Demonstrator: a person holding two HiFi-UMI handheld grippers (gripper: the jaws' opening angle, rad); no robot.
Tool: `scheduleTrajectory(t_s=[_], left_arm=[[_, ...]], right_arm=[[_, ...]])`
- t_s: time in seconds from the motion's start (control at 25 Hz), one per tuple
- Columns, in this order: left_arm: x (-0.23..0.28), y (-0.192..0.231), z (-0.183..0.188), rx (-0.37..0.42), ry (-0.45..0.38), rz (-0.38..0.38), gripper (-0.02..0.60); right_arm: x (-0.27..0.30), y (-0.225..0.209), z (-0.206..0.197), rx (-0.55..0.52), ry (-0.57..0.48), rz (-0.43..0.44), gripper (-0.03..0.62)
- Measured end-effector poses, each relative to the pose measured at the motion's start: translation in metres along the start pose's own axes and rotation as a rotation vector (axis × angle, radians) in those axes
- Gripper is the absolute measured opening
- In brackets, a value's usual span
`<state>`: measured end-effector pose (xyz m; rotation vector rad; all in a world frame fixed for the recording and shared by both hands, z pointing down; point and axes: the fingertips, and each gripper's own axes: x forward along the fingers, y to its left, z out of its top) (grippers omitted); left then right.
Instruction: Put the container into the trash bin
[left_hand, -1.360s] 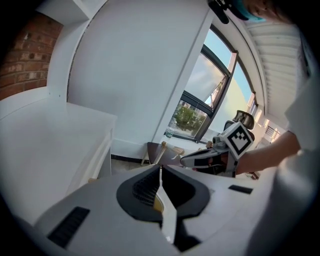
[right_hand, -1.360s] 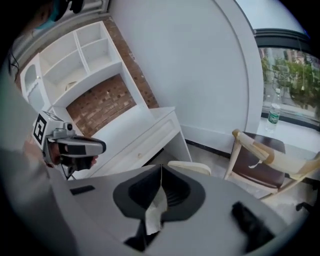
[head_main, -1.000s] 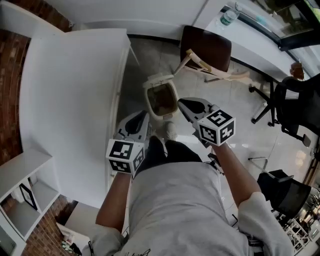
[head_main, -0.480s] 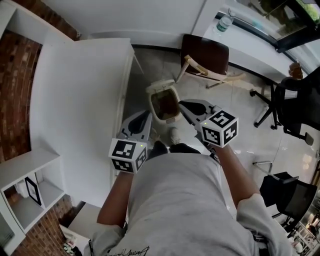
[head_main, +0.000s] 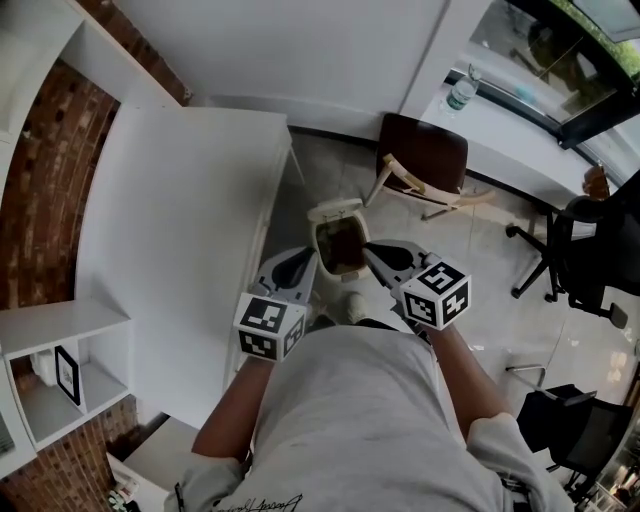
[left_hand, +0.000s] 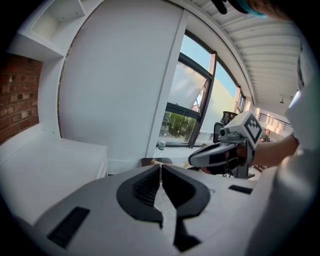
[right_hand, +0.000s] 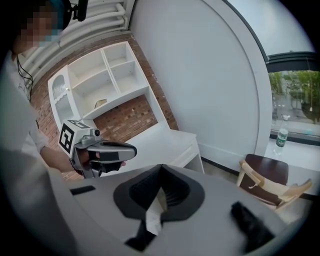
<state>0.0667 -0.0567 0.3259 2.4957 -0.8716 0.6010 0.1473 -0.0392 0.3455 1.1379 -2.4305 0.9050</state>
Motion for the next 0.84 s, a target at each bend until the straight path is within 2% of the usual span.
scheduleTrajectory(t_s=[0.52, 0.84], left_arm=[[-0.016, -0.009, 0.013, 0.005, -0.047, 0.024, 0.026], [-0.03, -0.023, 0.002, 0.003, -0.025, 0.023, 0.026]], right_arm=[[-0.01, 0.014, 0.009, -0.041, -0.005, 0.027, 0.028], [-0.013, 0.027, 0.011, -0.038, -0.03, 0.015, 0.028]])
